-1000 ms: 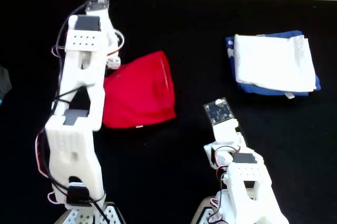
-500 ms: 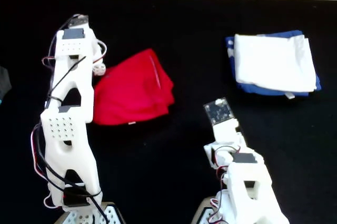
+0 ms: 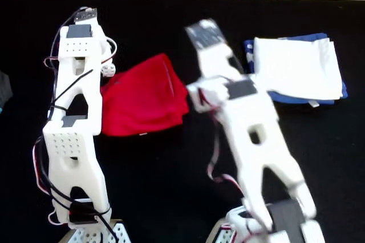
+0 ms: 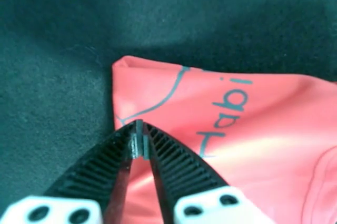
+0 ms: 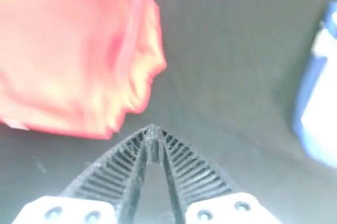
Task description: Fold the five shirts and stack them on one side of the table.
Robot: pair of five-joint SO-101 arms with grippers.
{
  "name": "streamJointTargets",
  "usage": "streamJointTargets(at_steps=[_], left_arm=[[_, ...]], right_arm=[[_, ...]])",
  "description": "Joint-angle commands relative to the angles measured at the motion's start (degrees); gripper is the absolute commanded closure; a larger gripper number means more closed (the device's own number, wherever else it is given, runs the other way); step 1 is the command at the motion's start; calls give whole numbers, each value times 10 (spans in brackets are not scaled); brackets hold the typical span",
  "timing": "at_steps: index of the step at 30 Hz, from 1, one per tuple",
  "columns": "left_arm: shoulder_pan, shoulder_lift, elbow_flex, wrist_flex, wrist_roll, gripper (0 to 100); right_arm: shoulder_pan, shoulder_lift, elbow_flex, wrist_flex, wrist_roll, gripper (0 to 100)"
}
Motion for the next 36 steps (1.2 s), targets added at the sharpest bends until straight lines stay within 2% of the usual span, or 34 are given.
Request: streamJointTargets(at_steps=[1, 8, 13, 21, 29, 36], left_arm=[[2, 8, -4, -10, -2, 991], [2, 21, -4, -33, -2, 991], [6, 22, -1, -45, -2, 991], [31, 61, -3, -61, -4, 991], [-4, 104, -52, -72, -2, 991], [-15, 104, -163, 34, -2, 991]], right_arm=[[-54, 104, -130, 6, -37, 992], [-122, 246, -212, 2, -51, 992], [-141, 314, -225, 2, -51, 992], [-75, 374, -221, 24, -47, 992], [-43, 374, -221, 83, -44, 992], [-35, 371, -225, 156, 4, 992]])
